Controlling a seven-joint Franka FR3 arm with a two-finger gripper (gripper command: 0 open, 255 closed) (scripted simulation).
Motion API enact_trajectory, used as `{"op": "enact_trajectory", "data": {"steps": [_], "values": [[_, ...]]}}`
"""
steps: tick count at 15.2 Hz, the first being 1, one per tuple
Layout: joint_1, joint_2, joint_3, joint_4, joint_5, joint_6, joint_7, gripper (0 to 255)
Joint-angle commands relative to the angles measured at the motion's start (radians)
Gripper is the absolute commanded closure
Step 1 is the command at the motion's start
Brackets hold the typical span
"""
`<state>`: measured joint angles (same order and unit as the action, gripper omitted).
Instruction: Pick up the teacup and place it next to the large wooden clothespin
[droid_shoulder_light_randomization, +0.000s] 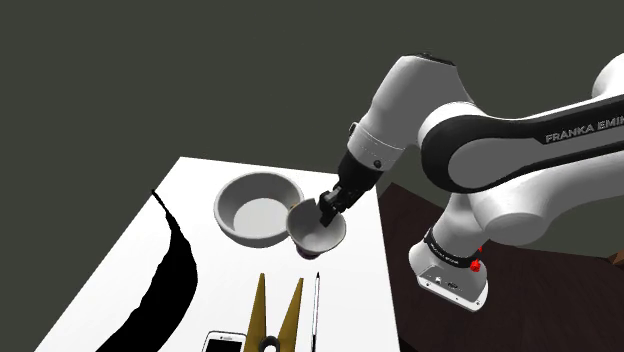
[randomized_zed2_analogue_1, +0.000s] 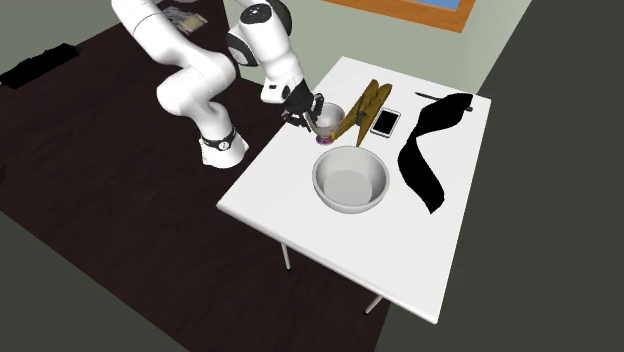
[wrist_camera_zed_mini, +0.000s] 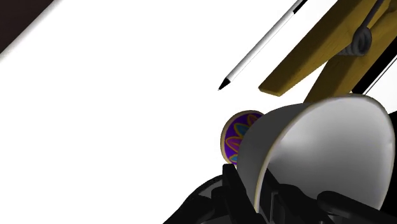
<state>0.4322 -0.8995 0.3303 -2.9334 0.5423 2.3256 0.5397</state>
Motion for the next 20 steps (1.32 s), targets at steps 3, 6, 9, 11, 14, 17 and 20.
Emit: {"op": "enact_trajectory", "data": {"steps": [3,6,9,11,14,17,20], "values": [[0.015,0.037,0.011,-0.036,0.029,0.073,-0.019,255],[0.029,0.074,0.019,-0.060,0.054,0.132,-0.033,255],[0.046,0.122,0.027,-0.084,0.085,0.203,-0.053,255],[0.046,0.122,0.027,-0.084,0.085,0.203,-0.053,255],[0.046,0.122,0.027,-0.084,0.085,0.203,-0.053,255],[0.046,0.122,0.027,-0.084,0.085,0.203,-0.053,255],[0.047,0.121,0.027,-0.085,0.086,0.202,-0.052,0]]}}
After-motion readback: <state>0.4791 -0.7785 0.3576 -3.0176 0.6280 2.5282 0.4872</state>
